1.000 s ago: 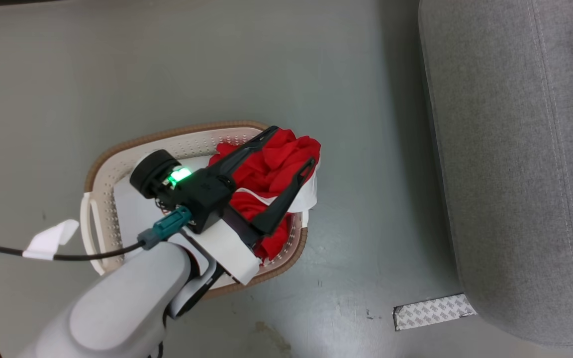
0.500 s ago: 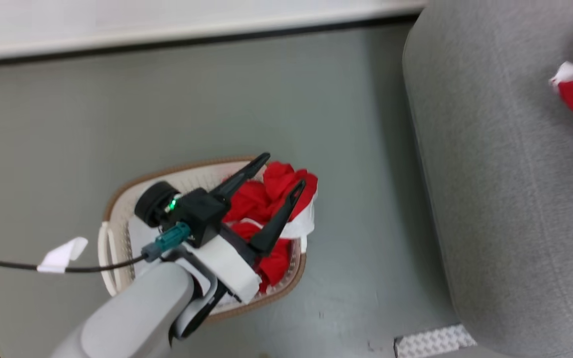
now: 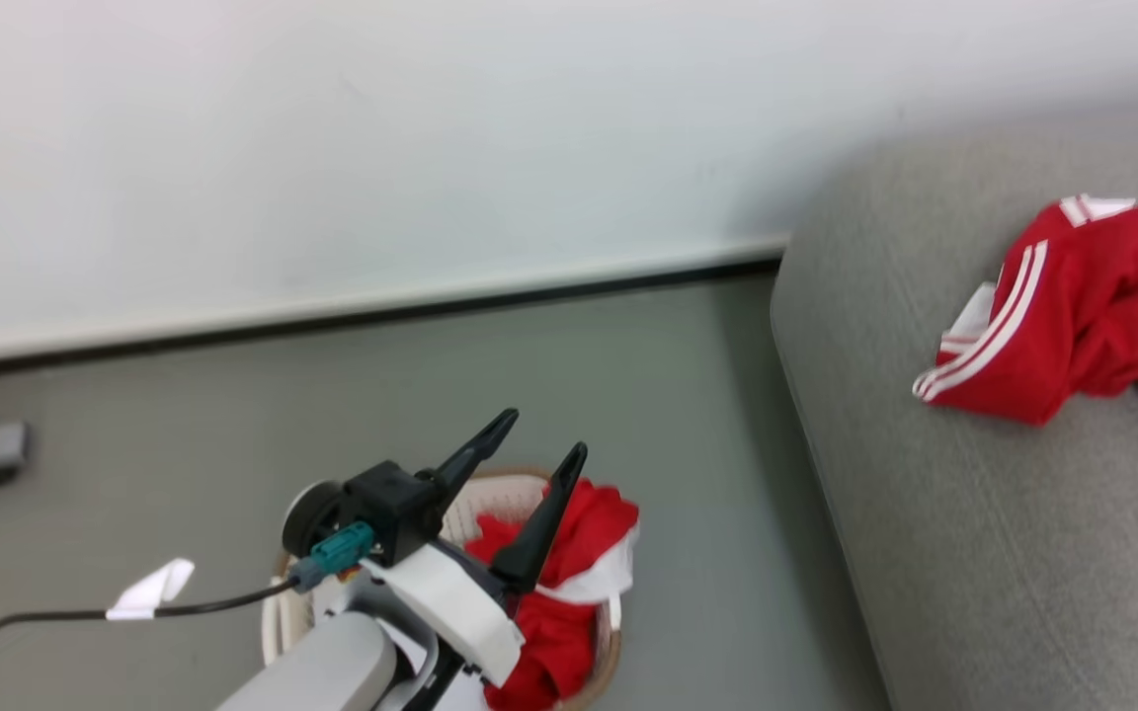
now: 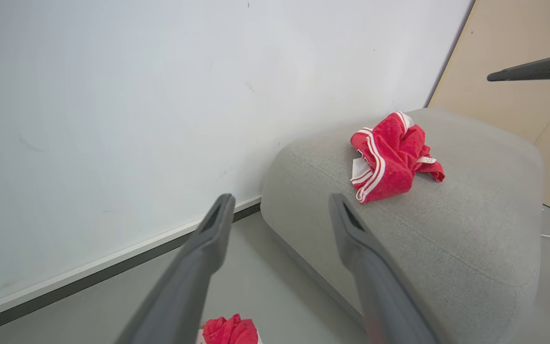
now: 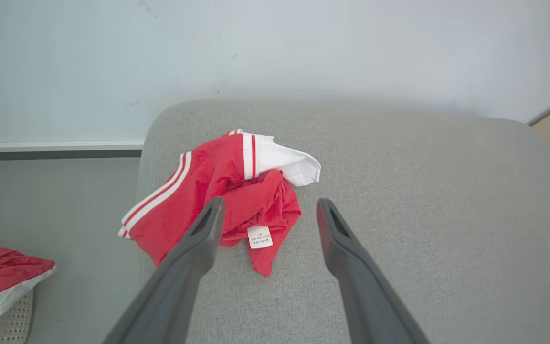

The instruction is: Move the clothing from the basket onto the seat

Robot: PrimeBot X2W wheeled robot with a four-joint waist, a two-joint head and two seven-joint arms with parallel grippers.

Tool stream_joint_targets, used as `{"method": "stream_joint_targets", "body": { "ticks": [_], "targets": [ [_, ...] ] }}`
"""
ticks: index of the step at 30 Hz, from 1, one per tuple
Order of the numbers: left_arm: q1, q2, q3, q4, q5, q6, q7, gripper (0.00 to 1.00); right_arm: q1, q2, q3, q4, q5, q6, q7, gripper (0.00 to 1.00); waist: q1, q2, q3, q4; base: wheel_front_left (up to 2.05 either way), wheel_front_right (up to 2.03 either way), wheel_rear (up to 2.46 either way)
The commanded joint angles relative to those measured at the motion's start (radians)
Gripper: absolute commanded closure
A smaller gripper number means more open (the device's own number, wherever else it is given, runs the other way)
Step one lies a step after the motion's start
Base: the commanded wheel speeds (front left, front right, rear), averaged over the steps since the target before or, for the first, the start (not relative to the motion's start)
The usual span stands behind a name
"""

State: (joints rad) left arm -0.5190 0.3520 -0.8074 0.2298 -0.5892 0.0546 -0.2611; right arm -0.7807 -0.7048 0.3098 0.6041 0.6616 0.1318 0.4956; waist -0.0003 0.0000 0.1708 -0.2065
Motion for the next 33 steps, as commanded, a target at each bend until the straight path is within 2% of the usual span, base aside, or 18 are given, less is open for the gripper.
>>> {"method": "stream_joint_targets", "body": {
  "ticks": [1,7,10,16,20,22,28,33],
  "targets": [
    [0.028,-0.003,0.012,0.003,-0.013,0.007,-0.004,0.00,0.033,-0.010,-0.012,-0.042,0.004,-0.002,-0.010,0.00,0.0003,0.0000,-0.088,0.027,0.00,0.00,0.00],
    [0.092,-0.003,0.082,-0.016,-0.016,0.034,-0.004,0.00,0.152,0.020,-0.085,-0.261,-0.009,-0.002,-0.075,0.00,0.0003,0.0000,-0.170,0.074,0.00,0.00,0.00],
    [0.119,0.010,0.130,-0.029,0.007,0.057,-0.003,0.00,0.216,0.039,-0.132,-0.360,-0.054,-0.002,-0.151,0.00,0.0003,0.0000,-0.183,0.102,0.00,0.00,0.00],
    [0.197,0.025,0.254,-0.046,0.033,0.090,-0.003,0.00,0.366,0.180,-0.205,-0.479,-0.150,-0.002,-0.334,0.00,0.0003,0.0000,-0.195,0.149,0.00,0.00,0.00],
    [0.255,0.021,0.360,-0.057,0.036,0.104,-0.003,0.00,0.472,0.299,-0.218,-0.511,-0.219,-0.002,-0.418,0.00,0.0003,0.0000,-0.194,0.175,0.00,0.00,0.00],
    [0.271,0.021,0.388,-0.058,0.043,0.105,-0.003,0.00,0.495,0.324,-0.220,-0.517,-0.233,-0.002,-0.438,0.00,0.0003,0.0000,-0.194,0.180,0.00,0.00,0.00],
    [0.350,-0.018,0.529,-0.055,0.093,0.089,-0.003,0.00,0.638,0.483,-0.245,-0.495,-0.281,-0.002,-0.608,0.00,0.0003,0.0000,-0.193,0.209,0.00,0.00,0.00],
    [0.398,-0.071,0.624,-0.023,0.179,0.041,-0.003,0.00,0.700,0.532,-0.218,-0.423,-0.303,-0.002,-0.729,0.00,0.0003,0.0000,-0.188,0.211,0.00,0.00,0.00]
  ]
}}
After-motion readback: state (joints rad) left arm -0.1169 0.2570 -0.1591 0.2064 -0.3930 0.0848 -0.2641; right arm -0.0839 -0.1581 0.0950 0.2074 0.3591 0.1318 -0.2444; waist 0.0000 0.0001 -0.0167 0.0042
